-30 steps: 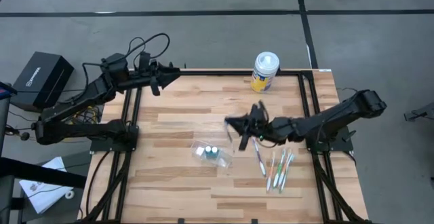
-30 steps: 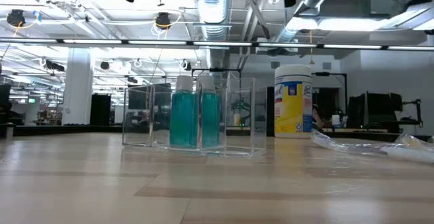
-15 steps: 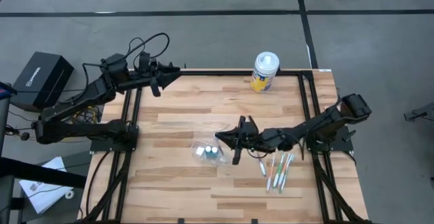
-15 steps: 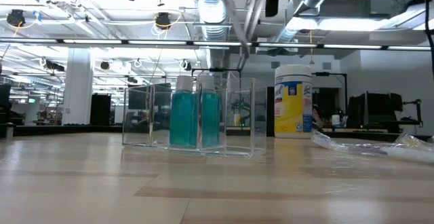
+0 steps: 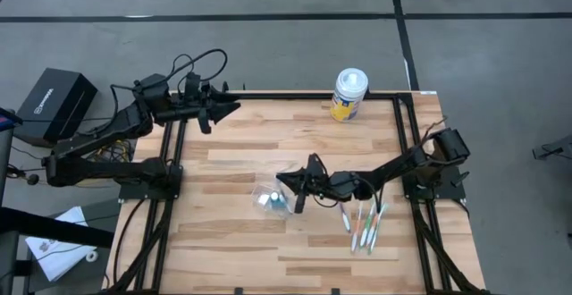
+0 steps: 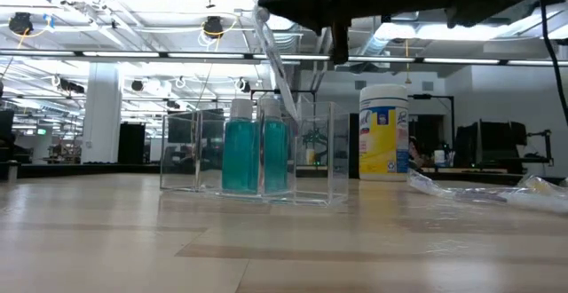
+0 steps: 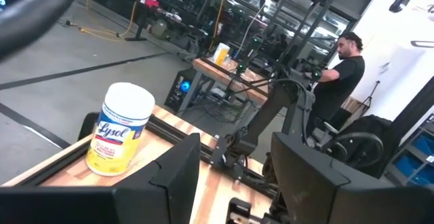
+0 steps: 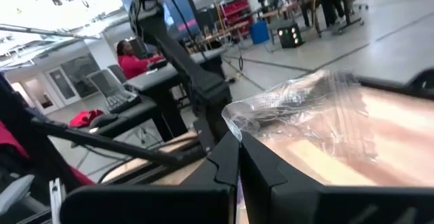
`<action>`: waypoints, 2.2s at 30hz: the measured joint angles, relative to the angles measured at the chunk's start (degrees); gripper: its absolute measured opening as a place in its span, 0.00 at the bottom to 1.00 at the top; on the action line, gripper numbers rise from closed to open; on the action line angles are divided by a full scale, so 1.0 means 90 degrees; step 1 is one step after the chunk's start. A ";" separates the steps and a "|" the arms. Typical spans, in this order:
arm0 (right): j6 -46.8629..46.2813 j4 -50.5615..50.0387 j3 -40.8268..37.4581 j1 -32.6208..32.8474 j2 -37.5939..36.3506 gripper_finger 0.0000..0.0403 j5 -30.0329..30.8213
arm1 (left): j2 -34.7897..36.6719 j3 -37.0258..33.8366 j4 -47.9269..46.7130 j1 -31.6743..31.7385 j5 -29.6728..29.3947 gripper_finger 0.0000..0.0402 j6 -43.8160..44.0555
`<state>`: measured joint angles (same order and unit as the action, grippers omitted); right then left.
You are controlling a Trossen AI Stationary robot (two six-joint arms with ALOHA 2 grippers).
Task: Pick & Place toothbrushing station
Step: Put the top purple toothbrush into the transparent organizer, then put the left orange toothbrush into the transparent organizer
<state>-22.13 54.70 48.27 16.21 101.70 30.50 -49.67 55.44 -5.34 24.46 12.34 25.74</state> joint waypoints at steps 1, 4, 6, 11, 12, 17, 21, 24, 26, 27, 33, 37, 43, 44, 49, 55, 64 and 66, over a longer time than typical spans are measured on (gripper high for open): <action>-0.0069 -0.0031 0.0000 0.0015 0.0033 0.00 0.0012 | 0.0000 0.0000 0.0000 -0.0004 0.0002 0.44 -0.0010; -0.0197 -0.0133 -0.0002 0.0088 0.0103 0.00 0.0112 | 0.0000 0.0000 0.0000 -0.0004 0.0002 0.44 -0.0147; -0.0213 -0.0180 0.0000 0.0153 0.0098 0.00 0.0137 | 0.0000 0.0000 0.0001 -0.0004 0.0000 0.44 -0.0176; -0.0367 -0.0458 -0.0002 0.0301 0.0084 0.00 0.0299 | 0.0000 0.0000 0.0002 -0.0004 0.0000 0.44 -0.0199; -0.0475 -0.0543 0.0000 0.0323 0.0084 0.00 0.0313 | 0.0000 0.0000 0.0002 -0.0004 0.0000 0.44 -0.0197; -0.0692 -0.0867 -0.0002 0.0442 0.0087 0.00 0.0548 | 0.0000 0.0000 0.0002 -0.0004 -0.0002 0.44 -0.0196; -0.0894 -0.0868 -0.0002 0.0454 0.0074 0.04 0.0468 | 0.0000 0.0000 0.0002 -0.0004 -0.0002 0.44 -0.0194; -0.1222 -0.0873 -0.0002 0.0447 0.0074 0.12 0.0269 | 0.0000 0.0000 0.0002 -0.0004 -0.0002 0.44 -0.0173; -0.1373 -0.0870 -0.0002 0.0452 0.0074 0.19 0.0205 | 0.0000 0.0000 0.0000 -0.0004 -0.0002 0.44 -0.0170; -0.1380 -0.0861 -0.0002 0.0470 0.0074 0.23 0.0163 | 0.0000 0.0000 0.0000 -0.0004 -0.0002 0.44 -0.0169; -0.1324 -0.0710 -0.0007 0.0627 -0.0219 0.43 0.0083 | 0.0000 0.0000 -0.0004 -0.0004 -0.0002 0.44 -0.0164; -0.0828 -0.0685 -0.0007 0.0792 -0.1006 0.50 0.0095 | 0.0000 0.0000 -0.0010 -0.0004 -0.0003 0.44 -0.0143; -0.0410 -0.2117 0.0000 0.0965 -0.2661 0.49 0.0519 | 0.0000 0.0000 -0.0012 -0.0004 -0.0004 0.44 -0.0106; -0.0541 -0.2638 0.0000 0.1009 -0.2938 0.47 0.0771 | 0.0000 0.0000 -0.0013 -0.0004 -0.0004 0.44 -0.0071; -0.3486 -0.5984 0.0000 0.1089 -0.4168 0.40 0.1432 | 0.0000 0.0000 -0.0015 -0.0004 -0.0005 0.44 0.0026; -0.6615 -0.9264 -0.0008 0.1282 -0.4561 0.36 0.0692 | -0.0002 0.0000 -0.0017 -0.0009 -0.0005 0.44 0.0208; -0.9071 -1.2152 -0.0013 0.1704 -0.4116 0.37 -0.1295 | -0.0130 -0.0005 -0.0041 -0.0009 -0.0088 0.44 -0.0030; -0.9432 -1.2071 -0.0082 0.1756 -0.3994 0.38 -0.1391 | -0.0227 -0.0003 -0.0001 -0.0009 -0.0088 0.44 -0.0168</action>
<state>-107.02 -53.94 47.53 32.01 65.75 17.98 -51.71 55.42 -5.35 24.38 11.55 24.23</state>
